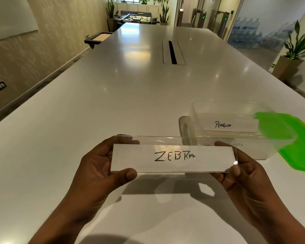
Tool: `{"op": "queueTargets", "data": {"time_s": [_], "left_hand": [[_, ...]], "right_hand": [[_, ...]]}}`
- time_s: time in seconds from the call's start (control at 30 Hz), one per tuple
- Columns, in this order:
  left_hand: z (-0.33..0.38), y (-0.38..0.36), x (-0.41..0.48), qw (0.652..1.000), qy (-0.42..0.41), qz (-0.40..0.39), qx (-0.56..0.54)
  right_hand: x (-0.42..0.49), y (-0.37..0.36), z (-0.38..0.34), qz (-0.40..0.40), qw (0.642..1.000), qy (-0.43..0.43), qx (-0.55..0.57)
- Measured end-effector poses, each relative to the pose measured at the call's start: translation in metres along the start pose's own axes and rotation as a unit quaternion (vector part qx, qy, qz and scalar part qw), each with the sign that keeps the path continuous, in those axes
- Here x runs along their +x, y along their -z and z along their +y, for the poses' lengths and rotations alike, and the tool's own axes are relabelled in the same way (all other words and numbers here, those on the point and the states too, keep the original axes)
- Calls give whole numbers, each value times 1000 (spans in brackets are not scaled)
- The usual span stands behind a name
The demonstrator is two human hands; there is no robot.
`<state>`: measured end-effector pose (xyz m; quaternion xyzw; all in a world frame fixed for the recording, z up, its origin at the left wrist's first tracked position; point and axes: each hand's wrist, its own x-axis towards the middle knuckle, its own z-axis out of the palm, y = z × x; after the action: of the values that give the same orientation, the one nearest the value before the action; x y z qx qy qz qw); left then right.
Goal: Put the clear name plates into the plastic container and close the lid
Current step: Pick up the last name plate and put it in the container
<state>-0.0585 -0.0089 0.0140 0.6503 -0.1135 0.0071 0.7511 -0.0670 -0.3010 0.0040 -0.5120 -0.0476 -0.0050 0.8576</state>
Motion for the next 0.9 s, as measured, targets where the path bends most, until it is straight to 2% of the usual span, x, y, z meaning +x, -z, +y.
{"op": "queueTargets", "data": {"time_s": [0.3, 0.47, 0.7, 0.8, 0.9], "left_hand": [[0, 1, 2, 1000, -1, 0, -5], [0, -1, 3, 1000, -8, -8, -9], [-2, -4, 5, 1000, -10, -24, 9], [-2, -9, 5, 999, -10, -28, 30], [-2, -14, 6, 998, -9, -48, 44]], "right_hand": [[-1, -1, -4, -14, 1000, 3, -4], [1, 4, -14, -20, 998, -2, -52], [11, 12, -57, -3, 984, 86, -157], [14, 9, -72, -40, 963, 125, -235], [12, -4, -83, -123, 930, 121, -325]]}}
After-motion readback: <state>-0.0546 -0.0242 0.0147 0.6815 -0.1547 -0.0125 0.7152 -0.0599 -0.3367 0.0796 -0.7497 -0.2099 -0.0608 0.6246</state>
